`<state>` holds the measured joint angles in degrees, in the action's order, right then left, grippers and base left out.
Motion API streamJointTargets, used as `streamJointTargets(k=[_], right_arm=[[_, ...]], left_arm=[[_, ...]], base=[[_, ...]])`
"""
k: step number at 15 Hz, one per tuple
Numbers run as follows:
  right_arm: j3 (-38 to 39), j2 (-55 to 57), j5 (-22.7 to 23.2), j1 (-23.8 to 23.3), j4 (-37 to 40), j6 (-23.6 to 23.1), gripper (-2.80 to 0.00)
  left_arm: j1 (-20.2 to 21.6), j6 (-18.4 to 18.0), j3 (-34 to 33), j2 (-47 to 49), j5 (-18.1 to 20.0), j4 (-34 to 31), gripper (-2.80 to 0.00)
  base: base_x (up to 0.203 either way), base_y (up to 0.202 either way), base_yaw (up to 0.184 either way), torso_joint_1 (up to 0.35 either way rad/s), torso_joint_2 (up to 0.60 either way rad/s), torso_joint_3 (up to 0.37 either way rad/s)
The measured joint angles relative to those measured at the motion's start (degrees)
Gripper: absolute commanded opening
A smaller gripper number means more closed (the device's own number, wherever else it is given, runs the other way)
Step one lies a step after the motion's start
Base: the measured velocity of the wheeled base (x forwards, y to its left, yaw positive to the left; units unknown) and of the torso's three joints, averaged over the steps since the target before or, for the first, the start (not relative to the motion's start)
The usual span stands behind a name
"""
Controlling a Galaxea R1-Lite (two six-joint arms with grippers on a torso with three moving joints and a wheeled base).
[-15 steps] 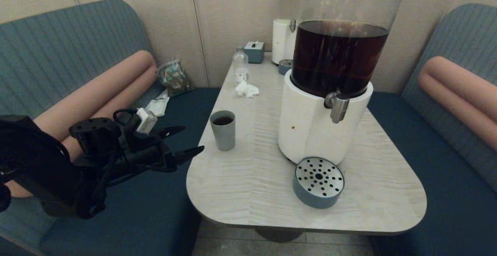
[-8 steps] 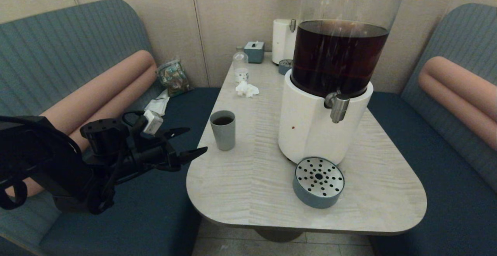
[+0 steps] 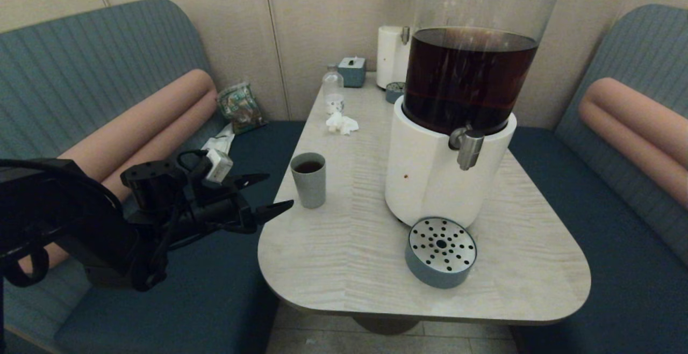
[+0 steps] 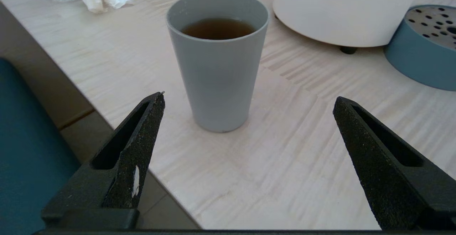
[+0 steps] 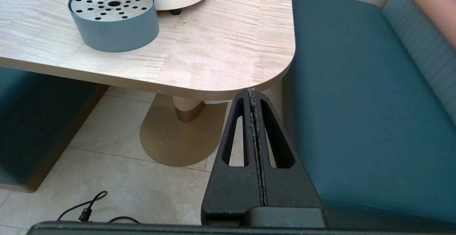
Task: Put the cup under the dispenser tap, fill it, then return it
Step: Pick up the cup
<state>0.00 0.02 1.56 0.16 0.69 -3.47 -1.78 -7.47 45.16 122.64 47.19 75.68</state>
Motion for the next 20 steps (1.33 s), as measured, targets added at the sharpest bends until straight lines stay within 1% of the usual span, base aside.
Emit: streamJointTargets(k=[10, 16, 20], right_arm=[[0.0, 0.0, -0.02, -0.02, 0.02, 0.0, -2.8], [0.0, 0.0, -0.01, -0.02, -0.01, -0.01, -2.8], [0.0, 0.0, -0.02, 0.0, -0.01, -0.03, -2.8]], left_arm=[[-1.17, 0.39, 6.64, 4.43, -0.34, -0.43, 0.0], [-1.3, 0.42, 8.23, 5.64, -0.34, -0.43, 0.0], [-2.02, 1.47, 9.71, 6.02, -0.35, -0.21, 0.0]], base=[[0.0, 0.0, 0.0, 0.0, 0.0, 0.0], [0.0, 0.0, 0.0, 0.0, 0.0, 0.0], [0.0, 0.0, 0.0, 0.0, 0.0, 0.0]])
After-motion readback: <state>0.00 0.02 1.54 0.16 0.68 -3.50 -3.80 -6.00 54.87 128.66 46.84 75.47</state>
